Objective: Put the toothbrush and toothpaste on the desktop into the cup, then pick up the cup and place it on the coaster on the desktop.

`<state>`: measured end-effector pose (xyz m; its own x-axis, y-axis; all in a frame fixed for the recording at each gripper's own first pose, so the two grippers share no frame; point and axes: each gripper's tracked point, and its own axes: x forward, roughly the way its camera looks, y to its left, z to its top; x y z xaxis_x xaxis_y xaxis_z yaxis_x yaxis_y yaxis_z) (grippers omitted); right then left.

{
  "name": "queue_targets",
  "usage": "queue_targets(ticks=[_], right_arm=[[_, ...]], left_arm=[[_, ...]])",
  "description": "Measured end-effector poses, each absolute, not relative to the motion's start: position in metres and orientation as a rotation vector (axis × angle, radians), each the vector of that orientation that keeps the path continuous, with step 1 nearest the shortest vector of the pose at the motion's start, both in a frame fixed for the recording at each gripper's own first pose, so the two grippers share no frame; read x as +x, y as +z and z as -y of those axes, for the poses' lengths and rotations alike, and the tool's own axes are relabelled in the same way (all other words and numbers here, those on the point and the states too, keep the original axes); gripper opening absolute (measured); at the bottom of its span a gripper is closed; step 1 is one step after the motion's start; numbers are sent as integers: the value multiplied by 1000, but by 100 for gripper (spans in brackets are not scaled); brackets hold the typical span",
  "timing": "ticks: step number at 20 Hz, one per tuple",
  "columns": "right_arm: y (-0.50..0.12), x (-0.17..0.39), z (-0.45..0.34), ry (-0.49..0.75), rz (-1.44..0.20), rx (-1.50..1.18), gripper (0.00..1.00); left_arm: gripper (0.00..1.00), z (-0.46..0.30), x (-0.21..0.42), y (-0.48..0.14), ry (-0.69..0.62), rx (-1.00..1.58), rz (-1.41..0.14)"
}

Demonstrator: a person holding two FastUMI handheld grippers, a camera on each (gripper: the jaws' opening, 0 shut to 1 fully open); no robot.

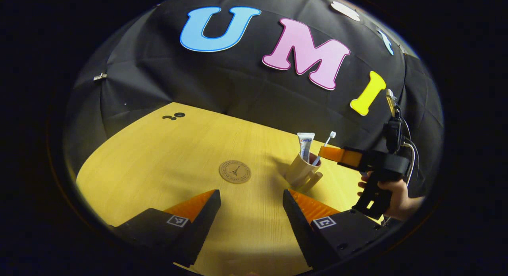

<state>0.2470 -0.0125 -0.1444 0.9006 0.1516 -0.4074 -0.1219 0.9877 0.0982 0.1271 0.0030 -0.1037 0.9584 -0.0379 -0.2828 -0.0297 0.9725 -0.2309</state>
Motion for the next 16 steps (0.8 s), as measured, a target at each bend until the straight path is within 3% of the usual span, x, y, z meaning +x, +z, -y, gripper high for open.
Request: queue_targets(ticks=[6,16], right_arm=[[-177,239,15,94,-711,173,98],[-249,240,23,19,-1048,72,98]], left_arm=[[98,6,104,-105,27,-208,-328],[98,39,93,-105,-7,-190,-363]])
